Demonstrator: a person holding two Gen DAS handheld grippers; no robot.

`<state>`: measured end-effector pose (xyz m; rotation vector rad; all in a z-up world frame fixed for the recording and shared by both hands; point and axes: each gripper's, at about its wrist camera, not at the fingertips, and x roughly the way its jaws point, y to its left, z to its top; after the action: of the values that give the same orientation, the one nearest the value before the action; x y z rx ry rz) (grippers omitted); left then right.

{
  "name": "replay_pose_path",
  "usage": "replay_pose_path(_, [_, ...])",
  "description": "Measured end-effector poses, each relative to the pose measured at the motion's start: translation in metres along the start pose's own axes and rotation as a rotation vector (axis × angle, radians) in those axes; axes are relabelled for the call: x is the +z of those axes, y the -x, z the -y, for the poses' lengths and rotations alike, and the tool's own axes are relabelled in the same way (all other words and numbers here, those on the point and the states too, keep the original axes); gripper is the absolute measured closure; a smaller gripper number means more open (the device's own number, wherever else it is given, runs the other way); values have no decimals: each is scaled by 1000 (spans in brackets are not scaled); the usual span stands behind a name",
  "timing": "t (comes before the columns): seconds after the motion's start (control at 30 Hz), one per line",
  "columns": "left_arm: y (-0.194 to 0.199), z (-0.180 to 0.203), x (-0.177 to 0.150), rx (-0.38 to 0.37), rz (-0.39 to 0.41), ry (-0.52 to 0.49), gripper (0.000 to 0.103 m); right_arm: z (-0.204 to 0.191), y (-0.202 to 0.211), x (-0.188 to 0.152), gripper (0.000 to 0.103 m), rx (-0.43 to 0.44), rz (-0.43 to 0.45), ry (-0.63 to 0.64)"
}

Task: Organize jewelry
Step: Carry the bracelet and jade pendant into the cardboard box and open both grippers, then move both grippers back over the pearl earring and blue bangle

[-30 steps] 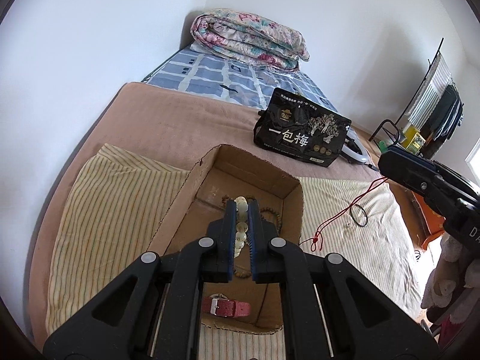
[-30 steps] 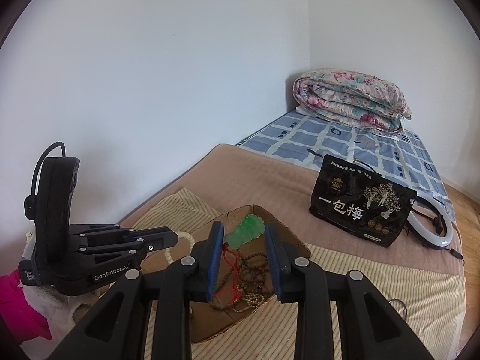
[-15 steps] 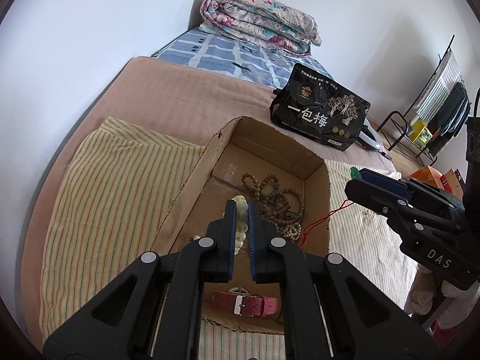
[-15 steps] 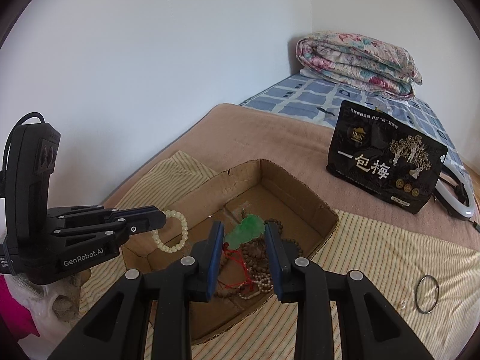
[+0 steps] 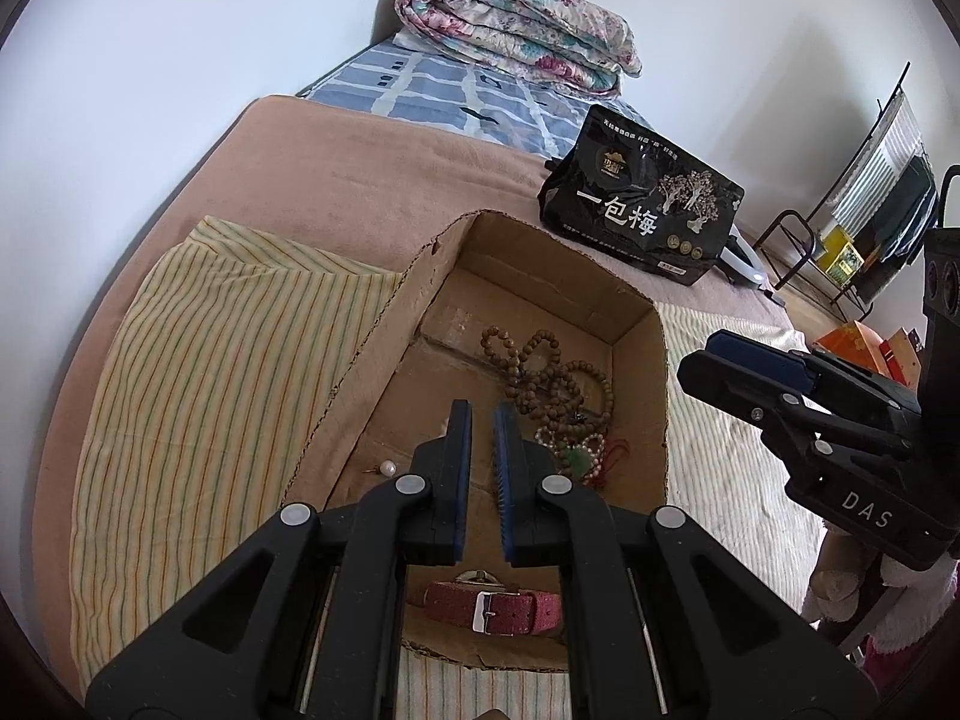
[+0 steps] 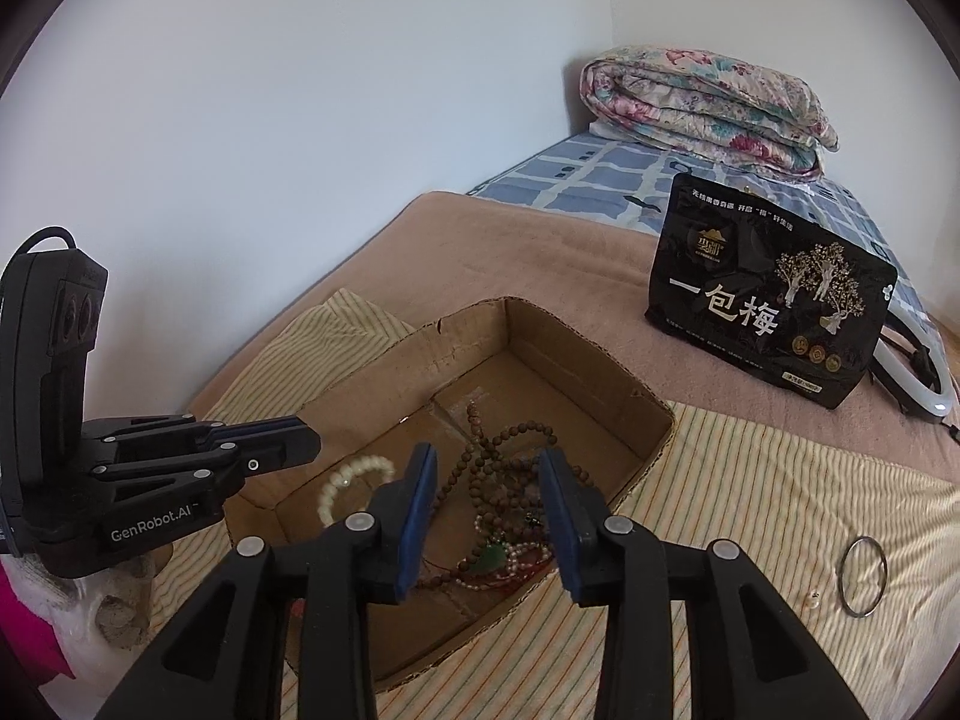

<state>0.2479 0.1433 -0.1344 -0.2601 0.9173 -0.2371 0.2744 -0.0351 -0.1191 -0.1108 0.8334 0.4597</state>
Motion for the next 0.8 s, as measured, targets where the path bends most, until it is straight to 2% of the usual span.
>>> replay_pose_path(0.23, [0,1,0,12,-2,-3,97,5,10,-2,35,-29,20,-12])
replay_pose_path(0.43, [0,3,0,20,0,-6,96,13,16,-5,23,-52,31,-24])
replay_pose_path(0.5, [1,6,0,19,4,-7,82,17,19,-6,18,-58,37,-30])
replay_pose_path(0.57, [1,9,0,17,10,-9,76,21,22,-7,14,-70,43,-38])
replay_pose_path(0.7, [1,20,1,16,17,-18,70,32,28,-11,8,-93,50,-53])
replay_pose_path(0.8, [-1,30,1,12,21,-26,69,43,32,-17,3,-121,54,-62])
